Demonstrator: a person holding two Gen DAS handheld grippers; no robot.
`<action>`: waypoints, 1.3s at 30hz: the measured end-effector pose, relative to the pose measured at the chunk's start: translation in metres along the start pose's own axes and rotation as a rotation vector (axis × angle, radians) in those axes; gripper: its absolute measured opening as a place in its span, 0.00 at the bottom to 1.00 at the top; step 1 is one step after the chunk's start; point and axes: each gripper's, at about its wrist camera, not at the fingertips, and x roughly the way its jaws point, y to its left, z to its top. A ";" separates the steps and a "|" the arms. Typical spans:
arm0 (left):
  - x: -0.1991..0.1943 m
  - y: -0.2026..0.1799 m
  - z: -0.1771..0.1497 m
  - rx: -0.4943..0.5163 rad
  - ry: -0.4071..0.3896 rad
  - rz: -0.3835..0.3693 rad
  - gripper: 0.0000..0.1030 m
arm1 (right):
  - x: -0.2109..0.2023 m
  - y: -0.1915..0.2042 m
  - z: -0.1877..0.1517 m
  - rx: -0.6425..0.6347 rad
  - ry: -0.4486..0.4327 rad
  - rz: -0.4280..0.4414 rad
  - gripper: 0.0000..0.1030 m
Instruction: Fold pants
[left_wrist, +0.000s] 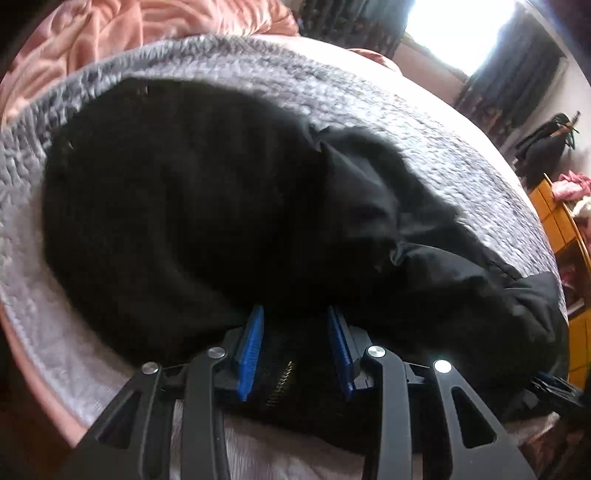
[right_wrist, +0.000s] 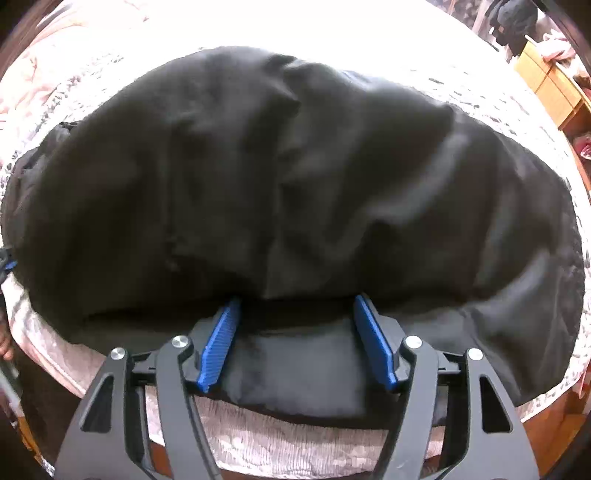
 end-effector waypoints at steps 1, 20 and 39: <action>-0.002 0.001 0.001 -0.011 0.000 -0.009 0.35 | -0.009 -0.002 0.001 0.008 -0.016 0.002 0.60; -0.007 0.026 0.031 0.007 -0.021 0.031 0.50 | -0.002 0.174 0.121 -0.298 -0.048 0.352 0.58; -0.005 0.023 0.025 0.061 -0.073 0.085 0.64 | 0.037 0.252 0.165 -0.524 -0.060 0.104 0.25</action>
